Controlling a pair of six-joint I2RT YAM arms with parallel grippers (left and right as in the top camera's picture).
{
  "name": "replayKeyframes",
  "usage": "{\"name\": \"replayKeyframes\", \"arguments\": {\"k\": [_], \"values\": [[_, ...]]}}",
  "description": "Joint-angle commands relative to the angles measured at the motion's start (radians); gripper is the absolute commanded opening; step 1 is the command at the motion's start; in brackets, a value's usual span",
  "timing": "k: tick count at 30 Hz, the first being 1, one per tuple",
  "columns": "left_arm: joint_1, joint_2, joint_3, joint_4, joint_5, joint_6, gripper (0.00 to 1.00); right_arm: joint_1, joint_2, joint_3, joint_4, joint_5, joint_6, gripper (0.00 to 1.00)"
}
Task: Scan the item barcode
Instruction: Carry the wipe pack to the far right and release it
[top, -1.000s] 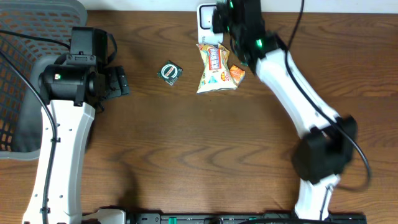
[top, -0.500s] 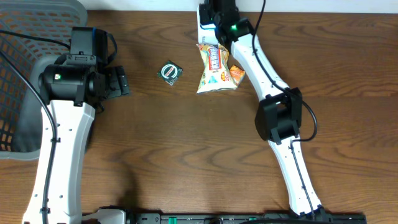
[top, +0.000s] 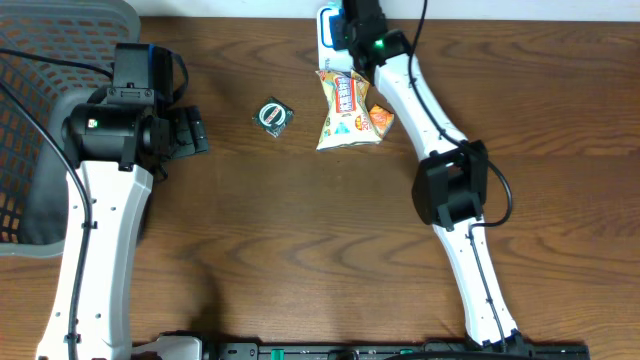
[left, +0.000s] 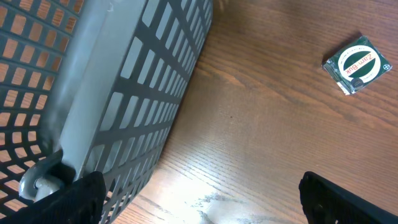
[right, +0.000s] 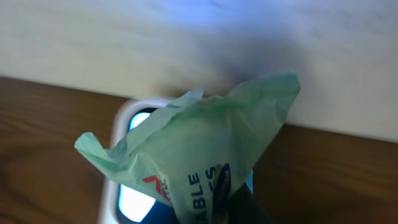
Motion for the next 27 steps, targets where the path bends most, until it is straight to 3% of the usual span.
{"name": "replayKeyframes", "arguments": {"k": [1,13,14,15,16,17,18,22,27], "values": [[0.005,-0.007,0.009,-0.003,-0.017,-0.006,0.98,-0.081,-0.146,0.029,-0.048,0.035,0.009,0.01],[0.005,-0.007,0.009,-0.003,-0.017,-0.006,0.98,-0.369,-0.214,0.004,-0.485,0.29,-0.089,0.04],[0.005,-0.007,0.009,-0.003,-0.017,-0.006,0.98,-0.393,-0.214,-0.004,-0.507,0.276,-0.088,0.13],[0.005,-0.007,0.009,-0.003,-0.017,-0.006,0.98,-0.418,-0.214,-0.011,-0.53,0.252,-0.08,0.3],[0.005,-0.007,0.009,-0.003,-0.017,-0.006,0.98,-0.435,-0.214,-0.016,-0.544,0.231,-0.064,0.61],[0.005,-0.007,0.009,-0.003,-0.017,-0.006,0.98,-0.449,-0.214,-0.021,-0.552,0.209,-0.047,0.75],[0.005,-0.007,0.009,-0.003,-0.017,-0.006,0.98,-0.466,-0.214,-0.024,-0.565,0.174,-0.028,0.81],[0.005,-0.007,0.009,-0.003,-0.017,-0.006,0.98,-0.509,-0.214,-0.024,-0.602,-0.038,-0.002,0.99],[0.005,-0.007,0.009,-0.003,-0.017,-0.006,0.98,-0.499,-0.214,-0.024,-0.649,-0.367,-0.002,0.95]]}}
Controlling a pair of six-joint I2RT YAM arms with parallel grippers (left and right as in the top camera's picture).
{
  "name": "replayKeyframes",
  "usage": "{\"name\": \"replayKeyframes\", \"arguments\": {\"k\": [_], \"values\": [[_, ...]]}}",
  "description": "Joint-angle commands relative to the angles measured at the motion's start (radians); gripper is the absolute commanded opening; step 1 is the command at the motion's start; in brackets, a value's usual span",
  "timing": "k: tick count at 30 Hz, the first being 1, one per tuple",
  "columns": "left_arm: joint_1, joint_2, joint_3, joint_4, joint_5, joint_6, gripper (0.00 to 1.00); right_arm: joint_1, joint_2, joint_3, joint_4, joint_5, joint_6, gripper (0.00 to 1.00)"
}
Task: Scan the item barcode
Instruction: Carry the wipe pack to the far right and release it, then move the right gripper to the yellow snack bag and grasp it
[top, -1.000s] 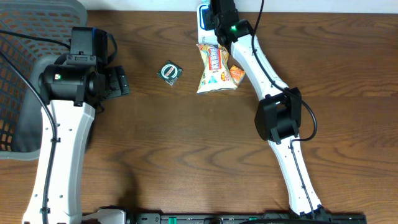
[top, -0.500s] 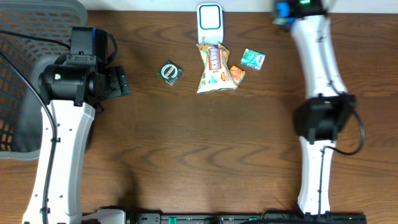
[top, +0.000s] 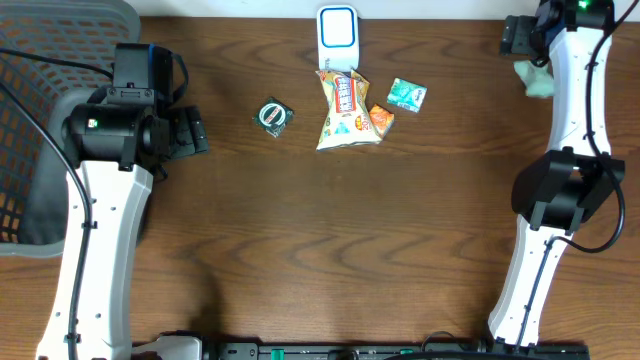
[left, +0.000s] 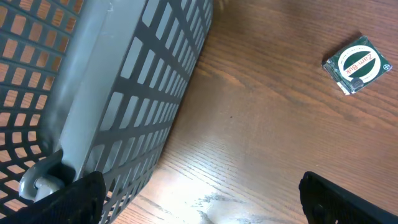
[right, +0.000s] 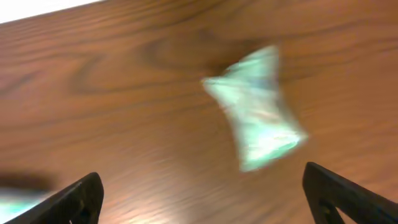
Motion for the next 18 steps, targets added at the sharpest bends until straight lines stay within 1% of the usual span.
{"name": "replayKeyframes", "arguments": {"k": [1,3,6,9,12,16,18], "values": [[0.005,-0.007,0.009,-0.003,-0.017,-0.006,0.98,0.021,0.002,-0.005,-0.032,-0.35,0.018,0.95],[0.005,-0.007,0.009,-0.003,-0.017,-0.006,0.98,0.039,0.002,-0.005,-0.067,-0.493,0.017,0.96],[0.005,-0.007,0.009,-0.003,-0.017,-0.006,0.98,0.071,0.002,-0.005,-0.116,-0.596,0.018,0.99],[0.005,-0.007,0.009,-0.003,-0.017,-0.006,0.98,0.139,0.002,-0.005,-0.169,-0.591,0.017,0.99],[0.005,-0.007,0.009,-0.003,-0.017,-0.006,0.98,0.188,0.002,-0.01,-0.175,-0.568,0.017,0.99],[0.005,-0.007,0.009,-0.003,-0.017,-0.006,0.98,0.259,0.003,-0.036,-0.14,-0.552,0.017,0.99],[0.005,-0.007,0.009,-0.003,-0.017,-0.006,0.98,0.299,0.003,-0.086,-0.081,-0.553,0.024,0.99]]}}
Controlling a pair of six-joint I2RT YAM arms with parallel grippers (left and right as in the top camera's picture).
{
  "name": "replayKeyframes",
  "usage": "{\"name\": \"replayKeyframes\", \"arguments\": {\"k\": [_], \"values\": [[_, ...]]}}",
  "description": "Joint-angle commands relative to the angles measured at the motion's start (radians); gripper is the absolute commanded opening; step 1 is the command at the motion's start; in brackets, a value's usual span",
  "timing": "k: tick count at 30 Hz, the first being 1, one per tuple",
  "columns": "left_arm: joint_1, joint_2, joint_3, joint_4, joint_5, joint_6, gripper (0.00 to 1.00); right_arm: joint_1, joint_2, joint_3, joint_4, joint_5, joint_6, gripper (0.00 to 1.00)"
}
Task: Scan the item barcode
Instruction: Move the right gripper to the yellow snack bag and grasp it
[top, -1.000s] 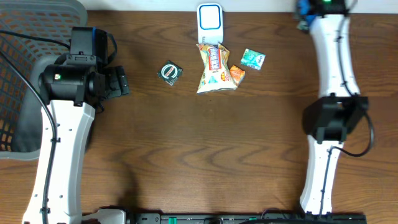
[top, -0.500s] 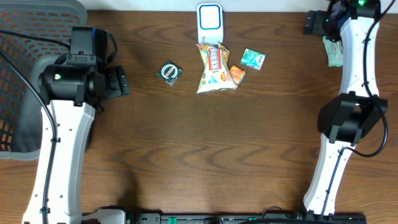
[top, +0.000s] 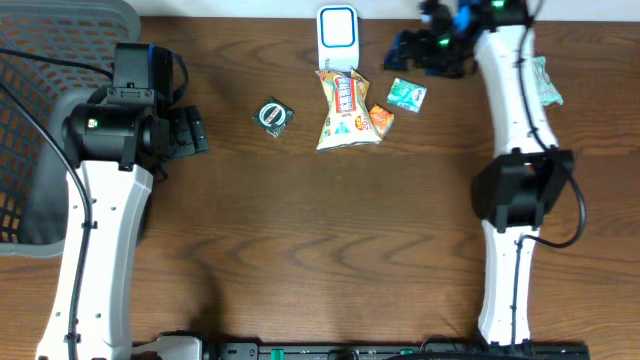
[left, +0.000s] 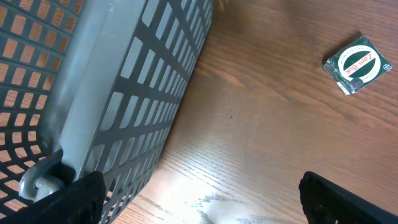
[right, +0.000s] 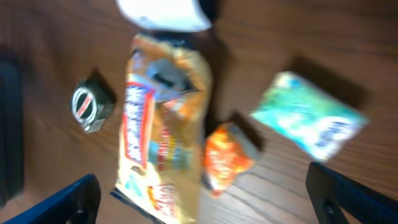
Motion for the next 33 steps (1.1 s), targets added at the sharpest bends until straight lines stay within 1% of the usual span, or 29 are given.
{"name": "replayKeyframes", "arguments": {"k": [1,8,11,13,14,16,18,21,23,25,29,33], "values": [[0.005,-0.007,0.009,-0.003,-0.017,-0.006,0.98,0.048,0.003,-0.08,0.072,-0.013,0.018,0.99],[0.005,-0.007,0.009,-0.003,-0.017,-0.006,0.98,0.106,0.003,-0.267,0.206,-0.013,0.069,0.99],[0.005,-0.007,0.009,-0.003,-0.017,-0.006,0.98,0.124,0.003,-0.335,0.255,-0.045,0.072,0.99],[0.005,-0.007,0.009,-0.003,-0.016,-0.006,0.98,0.138,0.003,-0.373,0.28,-0.056,0.072,0.9],[0.005,-0.007,0.009,-0.003,-0.017,-0.006,0.97,0.145,0.003,-0.386,0.288,-0.058,0.072,0.82],[0.005,-0.007,0.009,-0.003,-0.017,-0.006,0.98,0.158,0.003,-0.388,0.286,-0.058,0.072,0.7],[0.005,-0.007,0.009,-0.003,-0.017,-0.006,0.98,0.165,-0.003,-0.381,0.286,-0.058,0.072,0.46],[0.005,-0.007,0.009,-0.003,-0.017,-0.006,0.98,0.162,-0.024,-0.365,0.278,-0.057,0.072,0.26],[0.005,-0.007,0.009,-0.003,-0.017,-0.006,0.98,0.158,-0.048,-0.352,0.271,-0.047,0.072,0.16],[0.005,-0.007,0.009,-0.003,-0.017,-0.006,0.98,0.156,-0.087,-0.348,0.268,-0.011,0.072,0.01],[0.005,-0.007,0.009,-0.003,-0.017,-0.006,0.98,0.17,-0.175,-0.348,0.256,0.08,0.057,0.01],[0.005,-0.007,0.009,-0.003,-0.017,-0.006,0.98,0.206,-0.255,-0.348,0.215,0.214,0.057,0.01]]}}
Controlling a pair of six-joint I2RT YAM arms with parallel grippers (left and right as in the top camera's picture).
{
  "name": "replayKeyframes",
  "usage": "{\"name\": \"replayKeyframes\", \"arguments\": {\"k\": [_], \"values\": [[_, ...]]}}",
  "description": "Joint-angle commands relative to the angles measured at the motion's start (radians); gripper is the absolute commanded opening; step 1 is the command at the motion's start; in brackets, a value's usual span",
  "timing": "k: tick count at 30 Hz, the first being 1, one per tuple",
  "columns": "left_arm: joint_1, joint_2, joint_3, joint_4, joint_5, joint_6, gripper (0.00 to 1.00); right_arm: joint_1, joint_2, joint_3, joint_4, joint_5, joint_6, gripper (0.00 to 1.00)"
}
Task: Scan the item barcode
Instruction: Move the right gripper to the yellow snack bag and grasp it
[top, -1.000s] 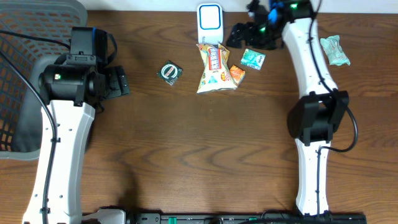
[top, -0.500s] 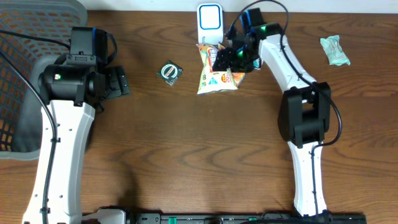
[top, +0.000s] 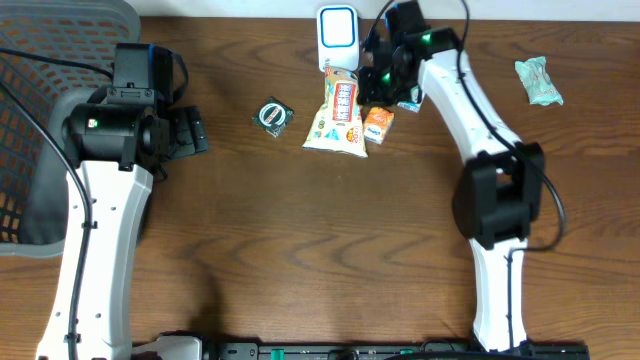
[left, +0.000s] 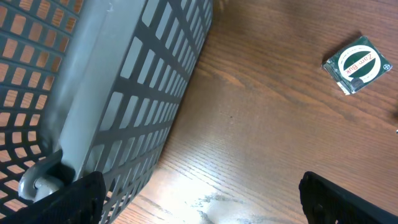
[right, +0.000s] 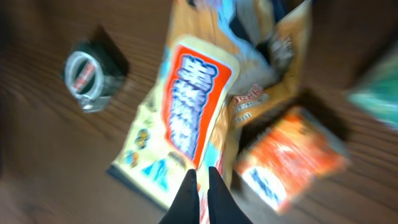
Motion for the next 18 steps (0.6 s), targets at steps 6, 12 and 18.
{"name": "replayKeyframes", "arguments": {"k": [6,12,18], "values": [[0.005,-0.007,0.009,-0.003,-0.017,-0.006,0.98,0.105,-0.125,0.03,-0.029,0.276,-0.016,0.08],[0.005,-0.007,0.009,-0.003,-0.017,-0.006,0.98,0.135,-0.053,0.03,0.079,0.321,-0.015,0.2],[0.005,-0.007,0.009,-0.003,-0.017,-0.006,0.98,0.131,0.072,0.03,0.139,0.383,0.03,0.14]]}}
